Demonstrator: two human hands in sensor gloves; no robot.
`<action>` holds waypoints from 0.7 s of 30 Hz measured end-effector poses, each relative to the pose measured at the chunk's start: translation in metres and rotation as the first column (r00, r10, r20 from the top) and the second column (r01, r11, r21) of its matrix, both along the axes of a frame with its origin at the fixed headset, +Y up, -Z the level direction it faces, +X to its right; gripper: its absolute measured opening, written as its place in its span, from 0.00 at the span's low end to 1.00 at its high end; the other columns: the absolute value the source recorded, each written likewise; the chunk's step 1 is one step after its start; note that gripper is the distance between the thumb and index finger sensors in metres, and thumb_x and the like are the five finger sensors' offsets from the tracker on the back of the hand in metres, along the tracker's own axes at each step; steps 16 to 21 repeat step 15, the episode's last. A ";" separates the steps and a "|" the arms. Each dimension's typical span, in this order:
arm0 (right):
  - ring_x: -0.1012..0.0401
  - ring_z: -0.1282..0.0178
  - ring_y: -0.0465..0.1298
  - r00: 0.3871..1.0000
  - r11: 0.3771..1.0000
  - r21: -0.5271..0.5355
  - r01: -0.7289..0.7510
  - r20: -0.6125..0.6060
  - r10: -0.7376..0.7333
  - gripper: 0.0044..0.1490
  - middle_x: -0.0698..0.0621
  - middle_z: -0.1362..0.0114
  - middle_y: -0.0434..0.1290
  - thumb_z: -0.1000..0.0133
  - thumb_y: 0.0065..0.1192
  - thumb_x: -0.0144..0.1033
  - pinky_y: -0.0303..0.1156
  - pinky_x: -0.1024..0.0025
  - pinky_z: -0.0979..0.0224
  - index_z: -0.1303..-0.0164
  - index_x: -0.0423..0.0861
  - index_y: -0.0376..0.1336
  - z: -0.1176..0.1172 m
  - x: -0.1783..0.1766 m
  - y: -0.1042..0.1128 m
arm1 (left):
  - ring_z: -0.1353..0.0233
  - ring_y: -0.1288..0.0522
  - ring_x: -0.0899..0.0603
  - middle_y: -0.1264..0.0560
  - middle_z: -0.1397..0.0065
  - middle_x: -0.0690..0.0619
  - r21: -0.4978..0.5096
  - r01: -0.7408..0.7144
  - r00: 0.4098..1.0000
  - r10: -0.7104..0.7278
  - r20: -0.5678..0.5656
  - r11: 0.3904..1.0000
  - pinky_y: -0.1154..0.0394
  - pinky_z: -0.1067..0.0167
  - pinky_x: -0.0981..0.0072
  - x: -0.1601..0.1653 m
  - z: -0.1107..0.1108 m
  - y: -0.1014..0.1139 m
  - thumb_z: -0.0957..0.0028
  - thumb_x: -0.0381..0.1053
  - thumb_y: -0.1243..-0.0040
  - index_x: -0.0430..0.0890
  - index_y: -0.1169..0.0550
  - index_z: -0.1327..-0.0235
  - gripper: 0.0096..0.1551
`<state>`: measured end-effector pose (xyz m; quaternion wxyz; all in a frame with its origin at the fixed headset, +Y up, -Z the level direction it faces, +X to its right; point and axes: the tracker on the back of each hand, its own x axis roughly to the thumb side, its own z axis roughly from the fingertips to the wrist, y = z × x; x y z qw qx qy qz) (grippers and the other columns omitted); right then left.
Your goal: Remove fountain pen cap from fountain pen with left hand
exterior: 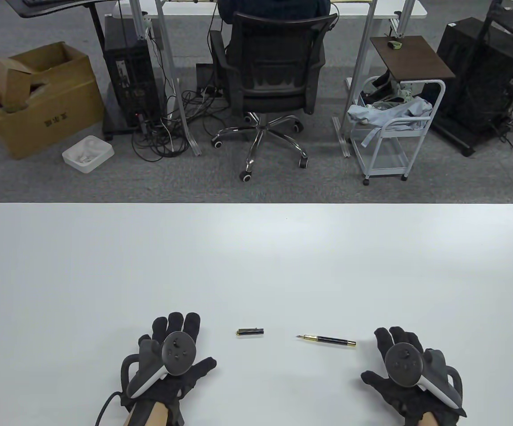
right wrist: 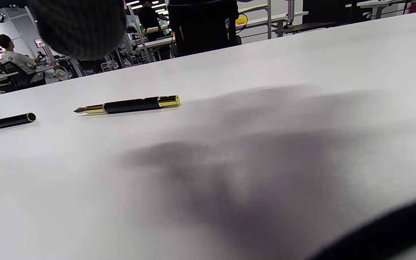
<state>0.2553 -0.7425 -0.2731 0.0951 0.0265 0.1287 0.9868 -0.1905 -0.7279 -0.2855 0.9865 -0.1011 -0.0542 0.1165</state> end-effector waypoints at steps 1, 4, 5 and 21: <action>0.37 0.15 0.38 1.000 1.000 -0.004 -0.001 -0.001 0.001 0.58 0.38 0.14 0.33 0.47 0.54 0.60 0.38 0.26 0.24 0.22 0.51 0.28 0.000 0.000 0.000 | 0.15 0.55 0.25 0.53 0.13 0.39 -0.001 -0.003 1.000 0.003 0.000 1.000 0.54 0.30 0.19 0.000 0.000 0.000 0.54 0.70 0.43 0.52 0.53 0.18 0.57; 0.36 0.16 0.38 1.000 1.000 -0.001 -0.003 -0.012 0.003 0.58 0.38 0.14 0.33 0.47 0.54 0.60 0.38 0.26 0.24 0.22 0.51 0.28 0.000 -0.001 -0.001 | 0.15 0.55 0.25 0.53 0.13 0.39 -0.001 0.001 1.000 -0.001 0.001 1.000 0.54 0.30 0.19 0.000 0.000 -0.001 0.54 0.70 0.43 0.52 0.53 0.18 0.57; 0.36 0.16 0.38 1.000 1.000 0.001 -0.002 -0.014 0.002 0.58 0.38 0.14 0.33 0.47 0.54 0.60 0.38 0.27 0.24 0.22 0.51 0.28 0.000 -0.001 -0.001 | 0.15 0.55 0.25 0.53 0.13 0.39 -0.003 0.002 1.000 -0.002 0.001 1.000 0.54 0.30 0.19 0.000 0.000 -0.001 0.54 0.70 0.43 0.52 0.53 0.18 0.57; 0.37 0.15 0.37 0.999 1.000 -0.012 -0.011 -0.034 0.010 0.58 0.38 0.14 0.33 0.47 0.54 0.60 0.38 0.27 0.24 0.23 0.51 0.28 0.000 -0.004 -0.003 | 0.15 0.55 0.25 0.53 0.13 0.39 -0.011 -0.002 1.000 0.002 -0.003 1.000 0.54 0.30 0.19 0.000 0.000 -0.002 0.54 0.70 0.43 0.52 0.53 0.18 0.57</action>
